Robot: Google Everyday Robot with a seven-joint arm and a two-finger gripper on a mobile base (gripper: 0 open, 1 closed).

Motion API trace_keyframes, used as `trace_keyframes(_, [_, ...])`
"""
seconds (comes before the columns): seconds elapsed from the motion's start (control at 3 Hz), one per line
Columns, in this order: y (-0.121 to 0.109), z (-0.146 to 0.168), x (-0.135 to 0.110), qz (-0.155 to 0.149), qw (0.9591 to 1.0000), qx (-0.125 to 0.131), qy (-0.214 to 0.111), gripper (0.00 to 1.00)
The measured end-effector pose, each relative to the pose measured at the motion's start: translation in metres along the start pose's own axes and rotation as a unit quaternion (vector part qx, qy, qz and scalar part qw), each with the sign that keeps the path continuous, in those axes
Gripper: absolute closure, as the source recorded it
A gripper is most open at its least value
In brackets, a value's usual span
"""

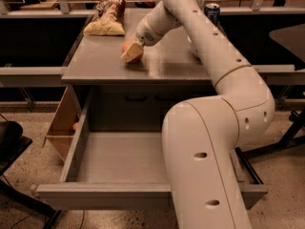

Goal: Pick apple from top drawer and place on counter

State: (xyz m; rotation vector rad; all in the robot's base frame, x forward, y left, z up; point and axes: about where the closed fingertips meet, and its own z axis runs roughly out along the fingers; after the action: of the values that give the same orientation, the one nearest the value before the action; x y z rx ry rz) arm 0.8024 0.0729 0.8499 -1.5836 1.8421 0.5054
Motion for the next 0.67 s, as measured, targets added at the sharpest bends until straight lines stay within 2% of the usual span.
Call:
trace_keyframes(0.33, [0.000, 0.000, 0.000, 0.000, 1.0000, 0.000, 0.000, 0.04])
trace_keyframes(0.67, [0.009, -0.015, -0.023, -0.033, 0.9994, 0.004, 0.004, 0.00])
